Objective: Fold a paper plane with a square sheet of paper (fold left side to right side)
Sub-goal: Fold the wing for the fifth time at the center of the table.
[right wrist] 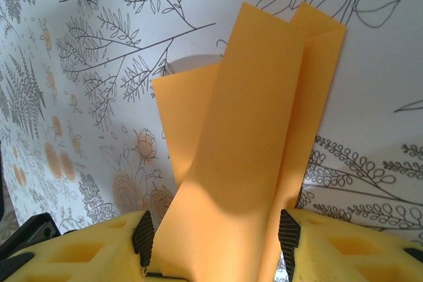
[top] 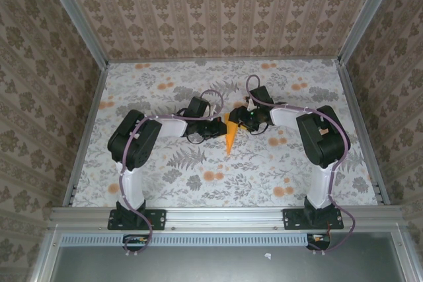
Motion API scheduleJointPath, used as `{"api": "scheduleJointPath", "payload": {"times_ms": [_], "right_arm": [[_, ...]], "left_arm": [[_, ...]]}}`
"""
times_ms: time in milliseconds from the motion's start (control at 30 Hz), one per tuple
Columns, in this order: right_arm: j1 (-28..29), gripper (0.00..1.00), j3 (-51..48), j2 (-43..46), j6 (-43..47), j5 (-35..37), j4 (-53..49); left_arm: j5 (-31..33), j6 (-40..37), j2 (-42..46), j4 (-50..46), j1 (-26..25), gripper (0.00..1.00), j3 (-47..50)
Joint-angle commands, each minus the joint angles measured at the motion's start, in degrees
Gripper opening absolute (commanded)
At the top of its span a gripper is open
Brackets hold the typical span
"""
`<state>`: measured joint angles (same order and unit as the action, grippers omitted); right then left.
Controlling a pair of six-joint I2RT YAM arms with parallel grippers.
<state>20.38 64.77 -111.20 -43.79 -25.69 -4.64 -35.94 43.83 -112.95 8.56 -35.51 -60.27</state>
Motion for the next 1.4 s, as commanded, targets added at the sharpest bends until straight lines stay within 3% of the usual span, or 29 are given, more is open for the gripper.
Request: {"api": "scheduleJointPath", "payload": {"times_ms": [0, 1367], "right_arm": [[-0.2, 0.56, 1.6, -1.2, -1.0, 0.7, -1.5], [-0.2, 0.51, 3.2, -1.0, -0.9, 0.7, -1.9]], "left_arm": [[0.6, -1.2, -0.9, -0.9, 0.6, 0.0, -0.8], [0.5, -1.6, -1.2, -1.3, 0.8, 0.0, -1.4]]}}
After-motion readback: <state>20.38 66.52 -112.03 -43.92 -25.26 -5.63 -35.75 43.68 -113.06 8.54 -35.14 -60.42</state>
